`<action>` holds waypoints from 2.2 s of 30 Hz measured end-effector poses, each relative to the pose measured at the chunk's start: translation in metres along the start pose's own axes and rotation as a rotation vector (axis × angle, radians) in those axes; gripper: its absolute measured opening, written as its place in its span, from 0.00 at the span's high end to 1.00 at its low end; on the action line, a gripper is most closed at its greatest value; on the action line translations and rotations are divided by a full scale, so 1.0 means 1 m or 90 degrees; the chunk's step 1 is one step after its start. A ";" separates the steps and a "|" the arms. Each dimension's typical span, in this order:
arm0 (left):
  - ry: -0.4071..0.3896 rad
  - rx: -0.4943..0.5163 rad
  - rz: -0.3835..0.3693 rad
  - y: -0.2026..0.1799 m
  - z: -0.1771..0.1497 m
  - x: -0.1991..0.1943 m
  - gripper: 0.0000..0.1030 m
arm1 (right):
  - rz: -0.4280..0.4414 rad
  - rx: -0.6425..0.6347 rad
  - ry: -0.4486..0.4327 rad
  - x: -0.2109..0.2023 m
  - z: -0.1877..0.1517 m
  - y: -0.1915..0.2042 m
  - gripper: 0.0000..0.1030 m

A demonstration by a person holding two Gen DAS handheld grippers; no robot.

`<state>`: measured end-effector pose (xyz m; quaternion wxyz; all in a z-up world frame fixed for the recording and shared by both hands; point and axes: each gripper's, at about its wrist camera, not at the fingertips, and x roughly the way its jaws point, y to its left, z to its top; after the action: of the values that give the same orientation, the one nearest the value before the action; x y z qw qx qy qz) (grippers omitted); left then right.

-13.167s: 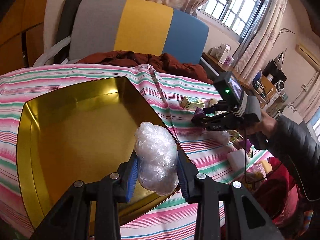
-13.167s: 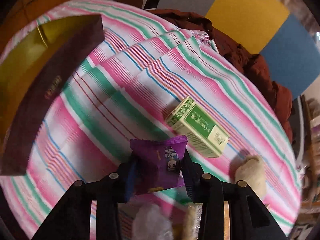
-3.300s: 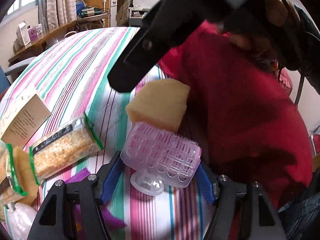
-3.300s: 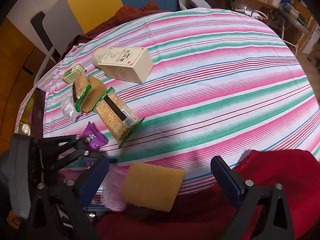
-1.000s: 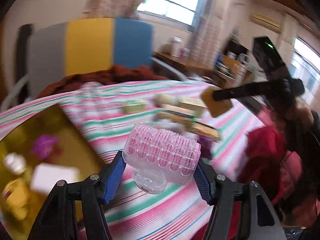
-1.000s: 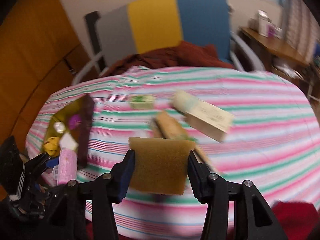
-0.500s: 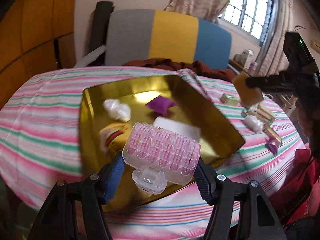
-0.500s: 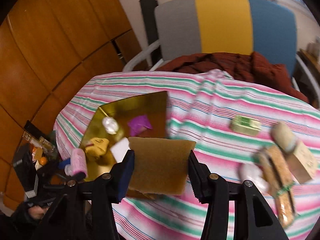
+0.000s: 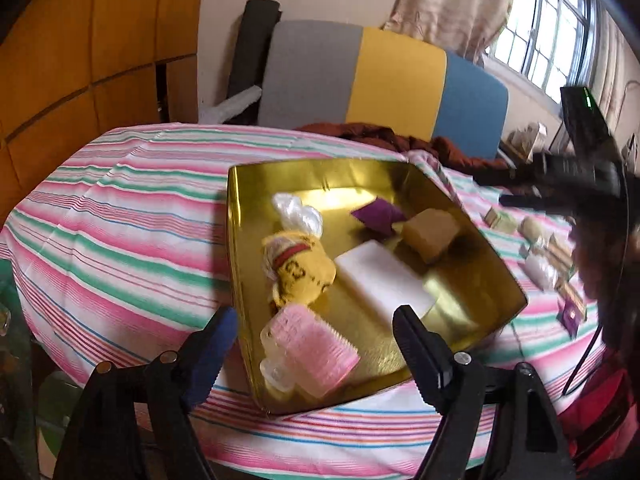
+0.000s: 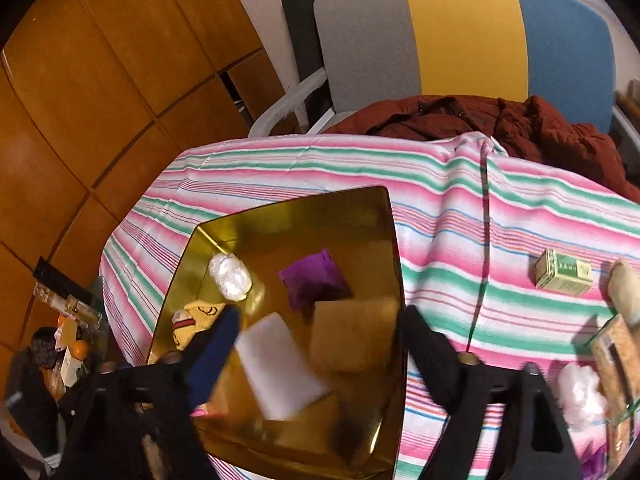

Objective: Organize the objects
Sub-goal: 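Place the roller box and yellow sponge into the gold tray, opening both tools, then reach the left tool to the purple candy packet on the cloth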

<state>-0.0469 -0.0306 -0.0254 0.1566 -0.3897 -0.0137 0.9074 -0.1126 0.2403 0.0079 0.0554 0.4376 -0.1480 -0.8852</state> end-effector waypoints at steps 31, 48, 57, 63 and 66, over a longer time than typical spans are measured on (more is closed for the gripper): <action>-0.017 -0.044 0.090 -0.032 -0.001 -0.016 0.21 | -0.175 -0.065 -0.125 -0.052 -0.090 0.022 0.00; -0.011 -0.016 0.014 -0.052 0.002 -0.013 0.21 | -0.181 -0.031 -0.119 -0.063 -0.105 -0.006 0.00; 0.003 0.021 -0.031 -0.079 0.007 -0.008 0.21 | -0.228 0.042 -0.121 -0.089 -0.112 -0.065 0.00; 0.004 0.071 -0.075 -0.108 0.013 -0.005 0.21 | -0.268 0.109 -0.120 -0.120 -0.121 -0.120 0.00; 0.002 0.111 -0.114 -0.136 0.015 -0.004 0.22 | -0.290 0.161 -0.128 -0.143 -0.126 -0.154 0.00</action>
<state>-0.0179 0.0986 0.0071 0.2704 -0.3732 0.0305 0.8869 0.0788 0.3922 -0.0037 -0.2151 0.3730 -0.1598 -0.8883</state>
